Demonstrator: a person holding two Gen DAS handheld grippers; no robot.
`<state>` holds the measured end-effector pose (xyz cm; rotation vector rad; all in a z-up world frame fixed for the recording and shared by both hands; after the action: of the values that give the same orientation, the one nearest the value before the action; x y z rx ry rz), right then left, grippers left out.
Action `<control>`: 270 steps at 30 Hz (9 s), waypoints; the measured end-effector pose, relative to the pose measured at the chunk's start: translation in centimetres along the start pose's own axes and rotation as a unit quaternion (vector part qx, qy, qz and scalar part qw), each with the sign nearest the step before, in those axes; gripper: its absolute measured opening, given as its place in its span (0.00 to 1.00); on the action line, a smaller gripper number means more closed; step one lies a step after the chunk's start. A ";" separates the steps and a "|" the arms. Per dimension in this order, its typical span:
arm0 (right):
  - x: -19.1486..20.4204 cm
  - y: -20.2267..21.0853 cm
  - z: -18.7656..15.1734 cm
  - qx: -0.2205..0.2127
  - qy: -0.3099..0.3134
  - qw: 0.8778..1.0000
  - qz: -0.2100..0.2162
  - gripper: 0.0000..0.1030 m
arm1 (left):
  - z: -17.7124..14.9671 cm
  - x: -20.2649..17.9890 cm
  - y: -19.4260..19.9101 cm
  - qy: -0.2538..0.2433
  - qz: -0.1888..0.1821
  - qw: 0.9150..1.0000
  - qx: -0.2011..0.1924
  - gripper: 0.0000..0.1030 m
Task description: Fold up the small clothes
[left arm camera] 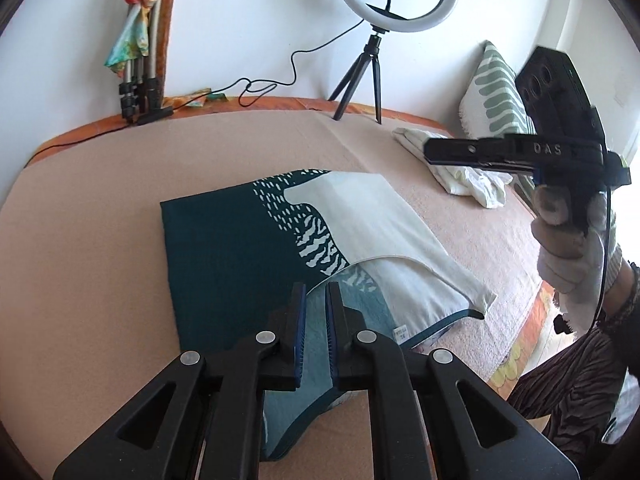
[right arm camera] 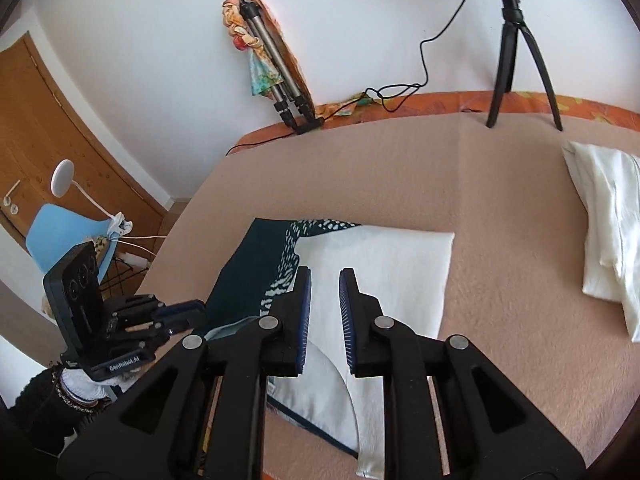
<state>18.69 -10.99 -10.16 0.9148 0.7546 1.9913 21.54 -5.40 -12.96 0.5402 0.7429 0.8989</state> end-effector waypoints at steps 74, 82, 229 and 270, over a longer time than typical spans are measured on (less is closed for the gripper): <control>-11.2 -7.3 -2.5 0.084 -0.144 0.985 0.046 0.55 | -9.9 6.7 5.2 0.381 -0.097 0.919 -0.036 0.55; -10.3 -8.3 -1.9 0.073 -0.150 0.983 0.074 0.55 | -9.2 6.0 4.3 0.389 -0.130 0.911 -0.041 0.55; -27.9 22.8 -2.6 -0.119 -0.117 0.916 -0.365 0.80 | 6.7 -21.3 -3.9 -0.072 -0.024 0.995 -0.061 0.79; -19.9 22.2 -8.0 -0.196 -0.119 0.883 -0.410 1.00 | 4.3 -17.5 -0.6 -0.098 0.085 0.987 -0.093 1.00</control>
<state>11.38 -40.41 -4.37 0.4580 0.4536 1.1786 17.95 -20.96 -4.67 0.5226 0.4334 1.0460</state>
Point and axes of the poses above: each gripper's, at about its wrist camera, not at the fingertips, and y roughly against the way its jaws point, x to its left, z to its top, the point moved 10 cm from there along -y, roughly the way its jaws point, and after that the axes turned 6 degrees about -z, right-handed, at the moved point
